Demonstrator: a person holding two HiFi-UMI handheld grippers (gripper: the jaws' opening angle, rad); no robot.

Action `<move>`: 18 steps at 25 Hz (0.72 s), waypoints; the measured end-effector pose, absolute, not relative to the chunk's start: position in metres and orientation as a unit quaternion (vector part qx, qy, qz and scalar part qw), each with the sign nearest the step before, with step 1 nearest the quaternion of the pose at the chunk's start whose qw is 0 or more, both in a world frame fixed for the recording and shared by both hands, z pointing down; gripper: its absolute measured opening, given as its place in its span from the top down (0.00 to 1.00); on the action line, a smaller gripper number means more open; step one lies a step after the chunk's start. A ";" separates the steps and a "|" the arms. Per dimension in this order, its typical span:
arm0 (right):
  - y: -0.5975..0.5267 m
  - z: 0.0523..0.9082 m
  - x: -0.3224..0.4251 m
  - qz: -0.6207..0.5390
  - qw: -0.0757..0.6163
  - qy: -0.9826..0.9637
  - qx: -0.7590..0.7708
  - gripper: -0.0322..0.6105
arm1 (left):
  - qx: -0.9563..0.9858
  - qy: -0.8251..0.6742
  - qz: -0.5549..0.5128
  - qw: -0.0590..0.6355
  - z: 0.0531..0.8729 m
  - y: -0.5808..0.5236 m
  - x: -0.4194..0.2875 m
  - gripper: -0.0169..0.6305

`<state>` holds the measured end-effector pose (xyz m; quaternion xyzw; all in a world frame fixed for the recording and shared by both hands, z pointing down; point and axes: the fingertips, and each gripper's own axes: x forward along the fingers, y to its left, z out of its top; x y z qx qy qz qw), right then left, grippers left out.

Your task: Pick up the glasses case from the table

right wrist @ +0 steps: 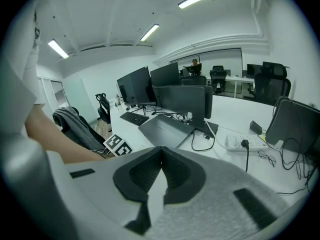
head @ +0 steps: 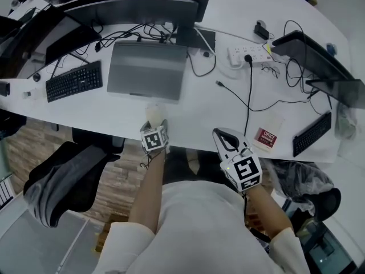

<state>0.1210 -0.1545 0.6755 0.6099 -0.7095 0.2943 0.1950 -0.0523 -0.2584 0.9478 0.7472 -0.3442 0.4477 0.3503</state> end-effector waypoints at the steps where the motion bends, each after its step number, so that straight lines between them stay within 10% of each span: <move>1: -0.155 0.675 0.120 0.294 0.197 -0.709 0.610 0.95 | 0.751 -0.341 0.443 0.351 0.946 -0.259 -0.053 0.49; 18: -0.181 0.644 0.084 0.255 0.201 -0.714 0.620 0.95 | 0.849 -0.305 0.309 0.301 0.820 -0.328 -0.061 0.49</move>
